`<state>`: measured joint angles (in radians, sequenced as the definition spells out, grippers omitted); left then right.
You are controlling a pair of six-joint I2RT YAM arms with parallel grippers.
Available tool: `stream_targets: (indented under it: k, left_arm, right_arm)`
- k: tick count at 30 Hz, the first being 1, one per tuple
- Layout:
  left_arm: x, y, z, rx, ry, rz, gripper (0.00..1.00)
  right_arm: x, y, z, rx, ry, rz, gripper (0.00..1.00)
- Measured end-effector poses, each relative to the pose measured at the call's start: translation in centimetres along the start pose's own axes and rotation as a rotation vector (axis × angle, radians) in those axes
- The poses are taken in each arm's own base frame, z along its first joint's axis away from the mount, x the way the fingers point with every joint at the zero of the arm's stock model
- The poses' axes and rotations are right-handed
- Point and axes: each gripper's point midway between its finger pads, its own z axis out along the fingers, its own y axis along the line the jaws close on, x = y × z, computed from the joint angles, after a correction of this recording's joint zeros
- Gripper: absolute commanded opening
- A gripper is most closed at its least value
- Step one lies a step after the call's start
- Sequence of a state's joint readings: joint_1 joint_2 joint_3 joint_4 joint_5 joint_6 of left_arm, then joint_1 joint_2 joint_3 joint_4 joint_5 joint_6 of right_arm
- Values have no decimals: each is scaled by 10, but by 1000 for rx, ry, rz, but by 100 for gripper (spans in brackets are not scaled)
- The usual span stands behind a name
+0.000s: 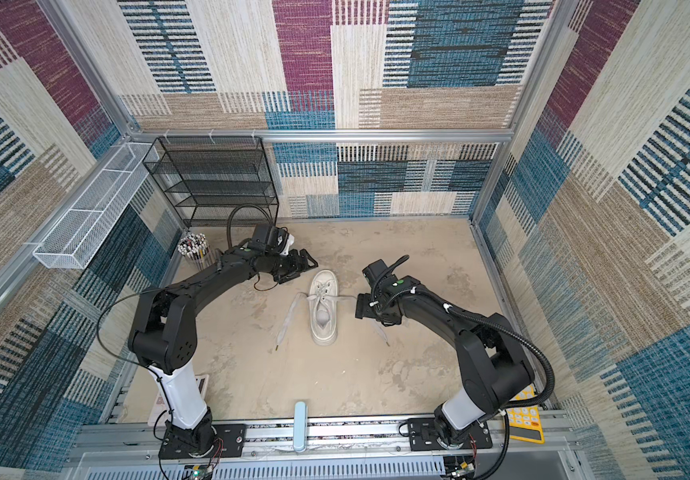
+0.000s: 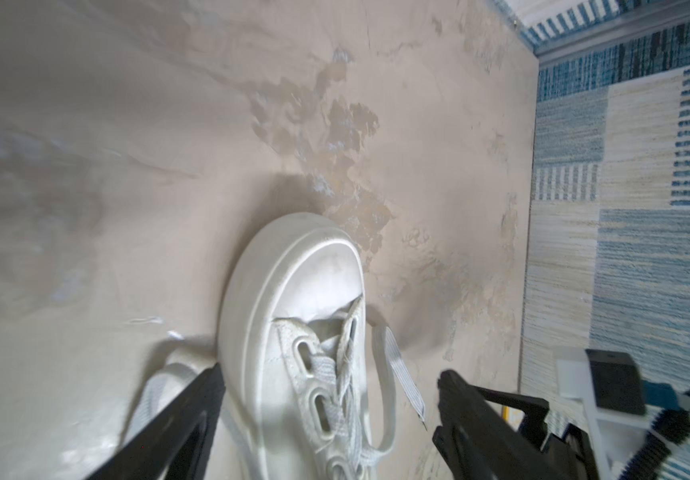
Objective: Tie the shoes
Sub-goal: 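Grasp the nearest lace tip with the right gripper while the left gripper descends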
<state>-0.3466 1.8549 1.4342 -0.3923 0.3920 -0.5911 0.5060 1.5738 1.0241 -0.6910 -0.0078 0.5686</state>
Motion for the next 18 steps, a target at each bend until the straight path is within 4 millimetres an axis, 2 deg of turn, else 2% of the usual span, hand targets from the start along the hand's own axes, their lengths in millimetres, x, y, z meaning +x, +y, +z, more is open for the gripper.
stream_targets:
  k: [2, 4, 9, 12, 18]
  left_arm:
    - [-3, 7, -15, -58, -24, 24, 84]
    - [3, 14, -25, -103, -21, 53, 84]
    - [44, 47, -38, -223, 57, 73, 82]
    - [68, 65, -44, -268, 104, 67, 81]
    - [93, 85, -48, -323, 159, 65, 78]
  right_arm:
    - [7, -9, 5, 45, 29, -23, 70]
    - [10, -15, 6, 75, 45, -37, 62]
    - [18, -24, 6, 116, 78, -72, 45]
    - [25, -29, 8, 133, 105, -80, 41]
    - [40, -37, 12, 150, 158, -97, 33]
